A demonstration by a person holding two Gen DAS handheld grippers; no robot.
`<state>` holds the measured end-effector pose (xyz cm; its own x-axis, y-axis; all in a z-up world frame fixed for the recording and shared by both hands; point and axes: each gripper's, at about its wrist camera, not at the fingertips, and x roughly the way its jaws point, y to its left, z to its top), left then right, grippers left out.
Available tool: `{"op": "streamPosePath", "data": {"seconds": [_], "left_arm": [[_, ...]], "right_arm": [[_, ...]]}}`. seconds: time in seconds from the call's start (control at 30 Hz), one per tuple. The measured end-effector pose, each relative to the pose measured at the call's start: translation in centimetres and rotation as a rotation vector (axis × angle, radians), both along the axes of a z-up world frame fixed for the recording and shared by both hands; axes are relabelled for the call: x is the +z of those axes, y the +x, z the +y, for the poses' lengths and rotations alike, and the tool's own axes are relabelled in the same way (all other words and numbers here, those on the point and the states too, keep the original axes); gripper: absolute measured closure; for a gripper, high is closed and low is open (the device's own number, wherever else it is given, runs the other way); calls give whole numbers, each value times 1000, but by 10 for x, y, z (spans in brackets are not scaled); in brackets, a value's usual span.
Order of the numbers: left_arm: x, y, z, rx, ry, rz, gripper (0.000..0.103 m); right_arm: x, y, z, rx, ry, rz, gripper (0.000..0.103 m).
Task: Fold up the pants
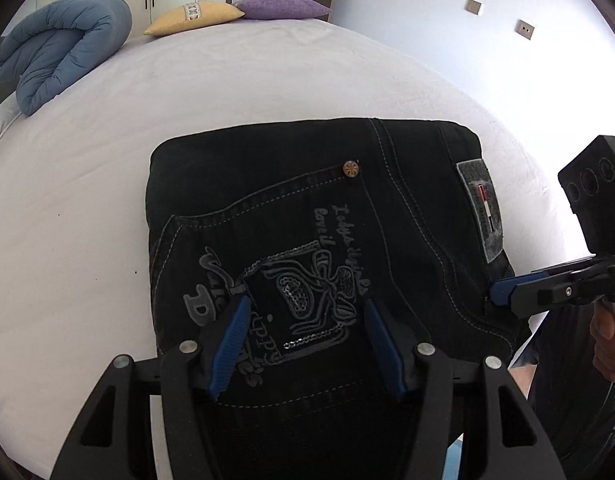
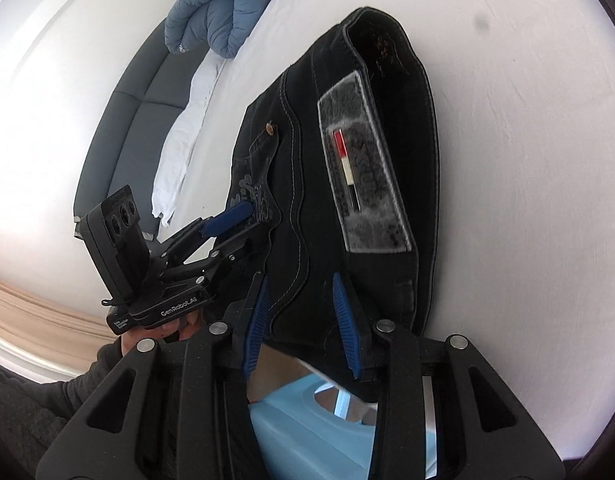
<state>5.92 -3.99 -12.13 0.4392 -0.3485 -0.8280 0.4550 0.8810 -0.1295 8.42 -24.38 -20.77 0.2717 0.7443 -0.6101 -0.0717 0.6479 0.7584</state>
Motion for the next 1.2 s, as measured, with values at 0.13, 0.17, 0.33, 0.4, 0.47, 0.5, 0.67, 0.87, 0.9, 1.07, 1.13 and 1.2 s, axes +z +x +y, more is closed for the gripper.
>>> {"op": "streamPosePath", "data": {"seconds": [0.13,0.17,0.33,0.4,0.47,0.5,0.67,0.87,0.9,1.07,1.13,1.2], "left_arm": [[0,0,-1,2,1,2,42],[0,1,-1,2,2,4,42],[2,-4,-4,-4,5,9,42],[1,2,-5,-2,4,10,42],[2,3,-4,-1,4,11,42],[4,4,-4,-2,4,12,42],[23,5,-2,-9,8,10,42],[41,42,18,51,10,-18,42],[40,48,19,58,16,-18,42],[10,70,6,18,89,26,31],[10,67,-1,13,125,0,28],[20,62,1,40,121,-9,28]], "right_arm": [[37,-1,1,18,-27,-53,70],[45,-1,-6,12,-14,-70,70],[55,40,4,10,13,-106,70],[44,63,12,12,18,-86,70],[26,81,14,-11,-39,-20,70],[11,88,14,-21,-59,18,72],[7,90,0,-99,29,12,82],[36,66,-7,-134,9,-26,77],[43,61,-17,-141,2,-41,76],[86,38,-51,-221,-124,-113,40],[100,27,-65,-269,-178,-155,27],[104,26,-74,-259,-183,-136,27]]}}
